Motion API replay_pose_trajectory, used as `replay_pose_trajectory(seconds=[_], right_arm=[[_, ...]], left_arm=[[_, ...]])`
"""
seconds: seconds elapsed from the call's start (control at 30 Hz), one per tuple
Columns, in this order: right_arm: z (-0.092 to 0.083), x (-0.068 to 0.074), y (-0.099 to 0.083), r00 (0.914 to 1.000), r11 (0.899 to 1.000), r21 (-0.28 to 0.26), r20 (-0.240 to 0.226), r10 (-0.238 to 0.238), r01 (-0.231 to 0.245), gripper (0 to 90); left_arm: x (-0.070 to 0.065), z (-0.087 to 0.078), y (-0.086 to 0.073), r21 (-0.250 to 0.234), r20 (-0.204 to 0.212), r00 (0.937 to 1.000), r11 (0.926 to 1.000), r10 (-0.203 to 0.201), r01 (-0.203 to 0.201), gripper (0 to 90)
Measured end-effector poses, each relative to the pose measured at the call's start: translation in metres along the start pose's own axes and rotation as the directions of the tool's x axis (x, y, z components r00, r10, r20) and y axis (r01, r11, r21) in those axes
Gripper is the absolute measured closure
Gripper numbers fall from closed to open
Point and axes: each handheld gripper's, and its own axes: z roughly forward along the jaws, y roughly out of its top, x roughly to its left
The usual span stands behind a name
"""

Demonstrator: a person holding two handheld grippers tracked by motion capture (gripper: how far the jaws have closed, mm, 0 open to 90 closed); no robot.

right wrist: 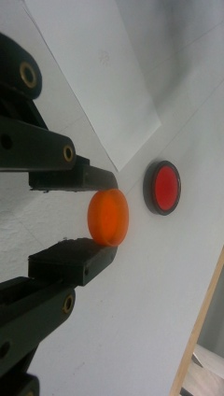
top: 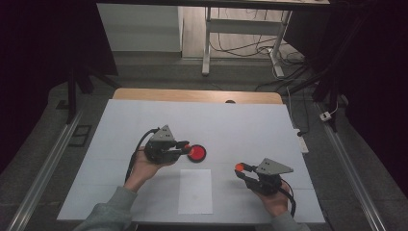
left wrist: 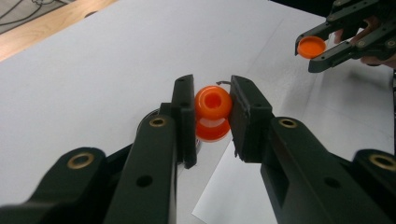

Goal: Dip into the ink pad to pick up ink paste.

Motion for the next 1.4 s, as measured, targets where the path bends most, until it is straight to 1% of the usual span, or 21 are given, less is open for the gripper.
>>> replay_pose_trajectory(seconds=[0.1,0.13,0.63,0.97,1.2,1.33,1.4], right_arm=[[0.0,0.0,-0.001,1.0,1.0,-0.002,0.0,-0.003,0.003,64.4],[0.0,0.0,-0.001,1.0,1.0,0.005,0.002,-0.006,0.006,64.4],[0.0,-0.001,-0.002,1.0,1.0,0.009,0.004,-0.002,0.002,64.4],[0.001,0.0,-0.002,1.0,1.0,0.02,0.007,-0.005,0.005,64.4],[0.0,0.0,-0.003,0.9999,1.0,0.018,0.008,-0.008,0.007,64.4],[-0.002,0.0,-0.005,0.9999,1.0,0.017,0.012,-0.003,0.002,64.4],[-0.004,0.001,-0.005,0.9997,1.0,0.02,0.025,-0.003,0.002,64.4]], left_arm=[[0.003,0.004,0.0,0.01,0.001,1.0,0.9999,-0.002,0.002,72.8],[0.004,0.005,0.0,0.015,-0.001,1.0,0.9999,-0.002,0.002,72.7],[0.018,0.026,-0.002,0.054,-0.013,0.9998,0.9985,-0.014,0.015,72.7],[0.023,0.043,-0.001,0.078,-0.003,1.0,0.9969,-0.007,0.007,72.7],[0.028,0.055,-0.003,0.097,-0.007,0.9999,0.9952,-0.009,0.01,72.7],[0.03,0.059,-0.003,0.101,-0.005,0.9999,0.9948,-0.014,0.014,72.7],[0.03,0.061,-0.003,0.106,-0.005,0.9999,0.9944,-0.009,0.009,72.7]])
